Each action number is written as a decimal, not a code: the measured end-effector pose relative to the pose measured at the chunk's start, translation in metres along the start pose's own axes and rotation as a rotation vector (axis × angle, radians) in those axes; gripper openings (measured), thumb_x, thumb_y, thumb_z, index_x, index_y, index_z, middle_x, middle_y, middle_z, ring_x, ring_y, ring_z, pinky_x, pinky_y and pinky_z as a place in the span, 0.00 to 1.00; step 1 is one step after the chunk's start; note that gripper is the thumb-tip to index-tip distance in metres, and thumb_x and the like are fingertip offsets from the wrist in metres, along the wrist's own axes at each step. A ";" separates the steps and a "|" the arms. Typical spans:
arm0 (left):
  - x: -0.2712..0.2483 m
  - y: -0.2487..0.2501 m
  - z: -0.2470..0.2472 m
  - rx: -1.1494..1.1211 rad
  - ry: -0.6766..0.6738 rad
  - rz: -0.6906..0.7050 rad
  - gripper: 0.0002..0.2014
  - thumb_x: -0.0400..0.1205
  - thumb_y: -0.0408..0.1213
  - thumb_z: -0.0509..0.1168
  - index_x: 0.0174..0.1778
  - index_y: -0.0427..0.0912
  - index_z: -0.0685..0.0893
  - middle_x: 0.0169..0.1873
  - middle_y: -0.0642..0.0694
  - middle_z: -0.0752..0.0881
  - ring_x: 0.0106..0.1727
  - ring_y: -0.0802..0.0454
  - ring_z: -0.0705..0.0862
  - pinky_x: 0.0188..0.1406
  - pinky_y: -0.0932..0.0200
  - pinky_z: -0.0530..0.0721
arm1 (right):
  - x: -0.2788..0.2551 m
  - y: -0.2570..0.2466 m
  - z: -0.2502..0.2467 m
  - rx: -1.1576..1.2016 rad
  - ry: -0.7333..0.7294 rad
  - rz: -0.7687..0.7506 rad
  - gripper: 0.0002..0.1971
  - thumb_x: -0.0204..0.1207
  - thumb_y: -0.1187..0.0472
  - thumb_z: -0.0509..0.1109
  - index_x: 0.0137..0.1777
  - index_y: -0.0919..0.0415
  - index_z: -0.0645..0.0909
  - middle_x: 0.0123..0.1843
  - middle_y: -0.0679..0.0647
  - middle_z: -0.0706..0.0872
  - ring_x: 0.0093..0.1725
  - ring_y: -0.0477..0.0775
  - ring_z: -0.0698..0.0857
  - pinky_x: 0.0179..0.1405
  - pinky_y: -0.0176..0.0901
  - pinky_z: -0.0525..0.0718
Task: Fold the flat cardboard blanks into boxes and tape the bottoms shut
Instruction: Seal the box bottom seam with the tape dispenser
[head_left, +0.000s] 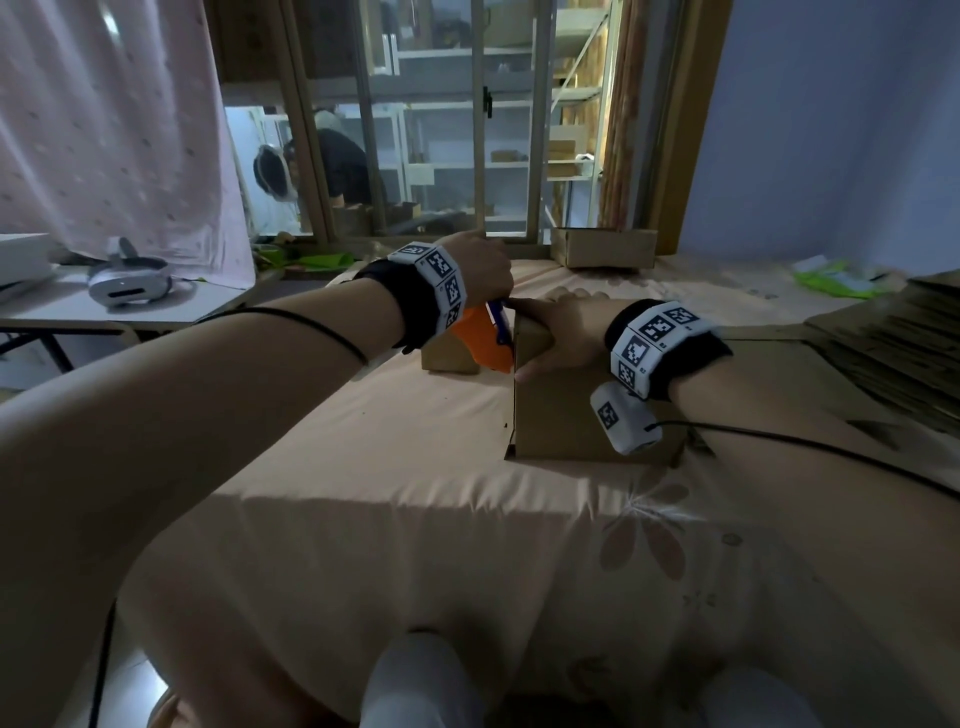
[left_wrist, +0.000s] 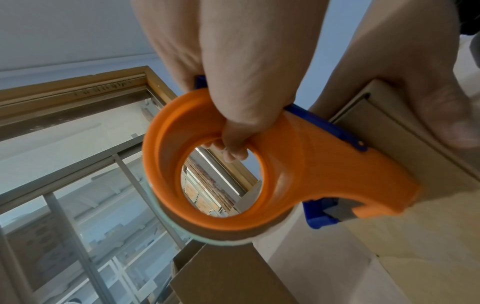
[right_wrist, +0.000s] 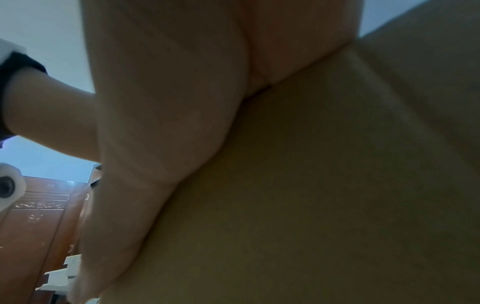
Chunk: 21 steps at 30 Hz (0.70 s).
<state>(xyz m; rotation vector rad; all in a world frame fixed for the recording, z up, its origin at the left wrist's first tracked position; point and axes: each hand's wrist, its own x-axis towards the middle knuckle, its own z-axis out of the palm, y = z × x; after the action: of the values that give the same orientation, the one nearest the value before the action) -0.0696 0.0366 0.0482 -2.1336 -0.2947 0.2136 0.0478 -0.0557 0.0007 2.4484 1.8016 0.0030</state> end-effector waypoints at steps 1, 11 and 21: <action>0.000 0.000 0.000 -0.001 -0.003 -0.003 0.14 0.84 0.38 0.62 0.65 0.45 0.81 0.62 0.45 0.82 0.68 0.44 0.76 0.67 0.50 0.75 | 0.000 0.000 0.000 -0.004 0.005 -0.001 0.56 0.59 0.22 0.70 0.82 0.30 0.42 0.82 0.60 0.63 0.77 0.68 0.66 0.70 0.62 0.71; 0.011 -0.001 -0.002 0.019 -0.017 0.053 0.13 0.84 0.37 0.62 0.63 0.43 0.83 0.57 0.46 0.84 0.63 0.46 0.78 0.66 0.51 0.77 | 0.000 0.003 0.001 -0.010 0.020 -0.005 0.56 0.59 0.22 0.70 0.82 0.31 0.42 0.80 0.61 0.64 0.77 0.69 0.66 0.70 0.63 0.71; 0.001 0.034 0.031 -0.131 -0.042 0.034 0.10 0.79 0.44 0.68 0.55 0.48 0.85 0.54 0.47 0.86 0.58 0.47 0.82 0.61 0.50 0.81 | 0.007 0.005 -0.002 0.023 0.001 -0.015 0.57 0.57 0.23 0.70 0.83 0.31 0.42 0.85 0.61 0.57 0.82 0.68 0.58 0.77 0.69 0.61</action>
<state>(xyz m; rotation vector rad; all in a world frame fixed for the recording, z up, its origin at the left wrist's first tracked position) -0.0721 0.0432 0.0027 -2.2670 -0.3045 0.2657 0.0548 -0.0507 0.0031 2.4503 1.8309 -0.0186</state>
